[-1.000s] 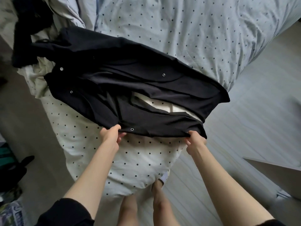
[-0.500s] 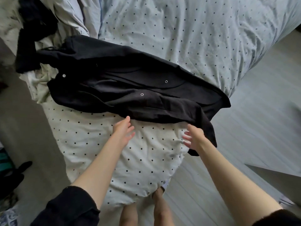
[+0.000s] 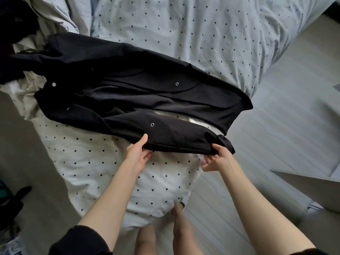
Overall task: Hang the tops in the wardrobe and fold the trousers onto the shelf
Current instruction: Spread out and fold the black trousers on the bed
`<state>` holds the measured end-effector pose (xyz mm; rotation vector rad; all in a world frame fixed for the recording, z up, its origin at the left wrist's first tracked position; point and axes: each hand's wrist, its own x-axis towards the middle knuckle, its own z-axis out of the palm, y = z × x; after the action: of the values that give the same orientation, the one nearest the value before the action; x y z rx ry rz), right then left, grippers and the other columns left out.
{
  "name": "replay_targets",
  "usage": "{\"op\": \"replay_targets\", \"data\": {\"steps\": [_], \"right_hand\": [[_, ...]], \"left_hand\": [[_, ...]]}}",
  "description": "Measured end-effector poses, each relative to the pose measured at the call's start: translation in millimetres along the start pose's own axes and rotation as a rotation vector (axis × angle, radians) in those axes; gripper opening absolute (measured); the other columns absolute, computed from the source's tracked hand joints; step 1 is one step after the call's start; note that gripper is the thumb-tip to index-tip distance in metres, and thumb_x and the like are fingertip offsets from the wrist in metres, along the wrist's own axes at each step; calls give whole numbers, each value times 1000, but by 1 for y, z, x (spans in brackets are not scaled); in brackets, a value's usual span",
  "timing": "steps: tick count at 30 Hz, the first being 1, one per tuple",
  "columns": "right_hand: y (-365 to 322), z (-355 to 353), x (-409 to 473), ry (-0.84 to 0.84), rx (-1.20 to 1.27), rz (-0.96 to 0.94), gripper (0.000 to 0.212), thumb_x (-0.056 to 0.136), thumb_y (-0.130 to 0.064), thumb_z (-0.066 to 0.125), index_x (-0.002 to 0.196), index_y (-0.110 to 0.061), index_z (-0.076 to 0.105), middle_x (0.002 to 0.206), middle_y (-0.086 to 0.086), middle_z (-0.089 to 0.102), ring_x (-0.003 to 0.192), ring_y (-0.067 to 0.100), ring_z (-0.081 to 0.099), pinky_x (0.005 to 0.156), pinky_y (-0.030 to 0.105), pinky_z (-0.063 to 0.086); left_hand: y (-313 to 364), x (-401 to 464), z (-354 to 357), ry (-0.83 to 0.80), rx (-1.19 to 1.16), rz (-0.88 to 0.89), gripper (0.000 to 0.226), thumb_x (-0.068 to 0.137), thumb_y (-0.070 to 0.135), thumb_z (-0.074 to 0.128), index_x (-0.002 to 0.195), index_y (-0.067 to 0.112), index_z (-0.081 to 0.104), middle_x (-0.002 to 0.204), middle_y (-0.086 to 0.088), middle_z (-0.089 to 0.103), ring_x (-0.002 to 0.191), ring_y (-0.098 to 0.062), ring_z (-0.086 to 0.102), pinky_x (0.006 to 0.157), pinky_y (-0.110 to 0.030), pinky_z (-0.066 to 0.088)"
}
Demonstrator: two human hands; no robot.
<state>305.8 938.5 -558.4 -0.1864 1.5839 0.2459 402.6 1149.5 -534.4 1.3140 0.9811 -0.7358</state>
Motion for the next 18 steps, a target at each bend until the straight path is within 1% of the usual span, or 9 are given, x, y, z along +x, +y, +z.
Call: {"op": "replay_targets", "data": {"steps": [2, 4, 8, 11, 12, 14, 15, 17, 18], "right_hand": [[6, -4, -21, 49, -58, -3, 17, 87, -23, 54, 76, -19, 43, 62, -7, 54, 65, 10, 49, 66, 27, 28], [-3, 5, -49, 62, -106, -109, 19, 87, -19, 54, 74, -22, 40, 47, -6, 54, 51, 11, 49, 54, 27, 27], [-52, 43, -109, 23, -97, -473, 14, 85, -11, 57, 79, -18, 46, 78, -2, 51, 53, 11, 47, 47, 22, 32], [-64, 53, -137, 81, -90, -747, 12, 78, -8, 66, 82, -7, 55, 78, 4, 55, 61, 16, 56, 47, 26, 44], [-59, 49, -137, 122, -112, -797, 18, 77, -9, 68, 91, -3, 59, 84, 6, 59, 68, 20, 60, 56, 29, 51], [-37, 35, -118, 232, -137, -776, 34, 78, -10, 66, 109, 2, 60, 103, 12, 63, 86, 26, 61, 80, 35, 53], [-21, 23, -103, 262, -120, -722, 37, 80, -7, 63, 115, 3, 58, 111, 14, 62, 89, 26, 58, 84, 34, 50], [10, -4, -73, 240, -33, -488, 37, 86, -4, 54, 123, -3, 53, 119, 12, 59, 90, 23, 57, 78, 32, 48], [24, -16, -61, 241, -3, -361, 34, 87, -4, 52, 120, -11, 52, 115, 7, 60, 86, 19, 60, 68, 30, 45]], "left_hand": [[8, -14, 2, 45, 30, -3, 38, 90, 15, 61, 125, 12, 49, 125, -6, 58, 88, -21, 61, 81, -31, 44], [30, -32, 13, 25, 44, 29, 29, 90, 10, 56, 117, 14, 50, 119, -6, 59, 84, -21, 61, 76, -30, 45], [79, -64, 39, -142, -61, 101, 11, 89, 9, 56, 99, 13, 52, 89, -2, 62, 63, -14, 62, 52, -22, 49], [82, -76, 41, -185, -125, 134, 14, 90, 13, 59, 103, 14, 54, 92, -3, 63, 69, -15, 64, 59, -25, 49], [74, -77, 37, -167, -109, 133, 12, 90, 14, 59, 100, 14, 54, 92, -4, 63, 69, -16, 63, 61, -26, 48], [46, -71, 22, -98, -65, 75, 7, 90, 13, 57, 96, 14, 54, 93, -5, 61, 68, -17, 61, 62, -27, 47], [31, -68, 11, -69, -39, 24, 11, 90, 11, 56, 101, 13, 54, 95, -6, 61, 69, -18, 61, 63, -28, 47], [3, -58, -9, -9, 9, -69, 26, 90, 9, 54, 115, 14, 50, 104, -6, 61, 82, -22, 62, 74, -32, 46], [-6, -52, -18, 18, 34, -89, 28, 90, 8, 53, 117, 15, 48, 109, -6, 59, 87, -23, 60, 77, -34, 45]]}}
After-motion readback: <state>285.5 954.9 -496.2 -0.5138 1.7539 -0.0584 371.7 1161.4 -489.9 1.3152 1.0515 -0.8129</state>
